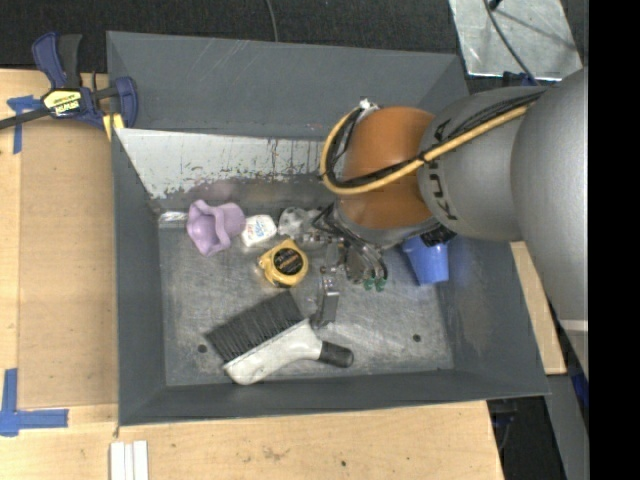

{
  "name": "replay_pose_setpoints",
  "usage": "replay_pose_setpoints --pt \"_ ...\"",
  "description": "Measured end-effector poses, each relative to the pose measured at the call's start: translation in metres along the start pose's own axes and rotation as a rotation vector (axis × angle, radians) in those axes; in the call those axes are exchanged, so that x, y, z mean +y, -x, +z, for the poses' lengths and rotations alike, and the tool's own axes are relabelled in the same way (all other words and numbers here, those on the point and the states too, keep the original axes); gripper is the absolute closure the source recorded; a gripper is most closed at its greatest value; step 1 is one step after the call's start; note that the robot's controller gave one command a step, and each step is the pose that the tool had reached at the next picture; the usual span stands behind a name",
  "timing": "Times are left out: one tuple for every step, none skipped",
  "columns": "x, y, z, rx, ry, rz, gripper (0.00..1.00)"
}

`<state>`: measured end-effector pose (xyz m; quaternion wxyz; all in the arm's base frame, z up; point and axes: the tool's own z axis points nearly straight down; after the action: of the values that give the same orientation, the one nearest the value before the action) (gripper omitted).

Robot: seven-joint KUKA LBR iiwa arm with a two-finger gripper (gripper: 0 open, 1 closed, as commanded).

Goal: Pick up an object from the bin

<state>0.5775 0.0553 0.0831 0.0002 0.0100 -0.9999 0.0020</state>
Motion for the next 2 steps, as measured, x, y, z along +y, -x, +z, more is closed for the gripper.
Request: replay_pose_setpoints --pt "0.023 0.005 0.004 -0.006 0.003 -0.316 0.00" --pt "0.056 0.004 0.006 -0.027 0.004 -0.436 1.00"
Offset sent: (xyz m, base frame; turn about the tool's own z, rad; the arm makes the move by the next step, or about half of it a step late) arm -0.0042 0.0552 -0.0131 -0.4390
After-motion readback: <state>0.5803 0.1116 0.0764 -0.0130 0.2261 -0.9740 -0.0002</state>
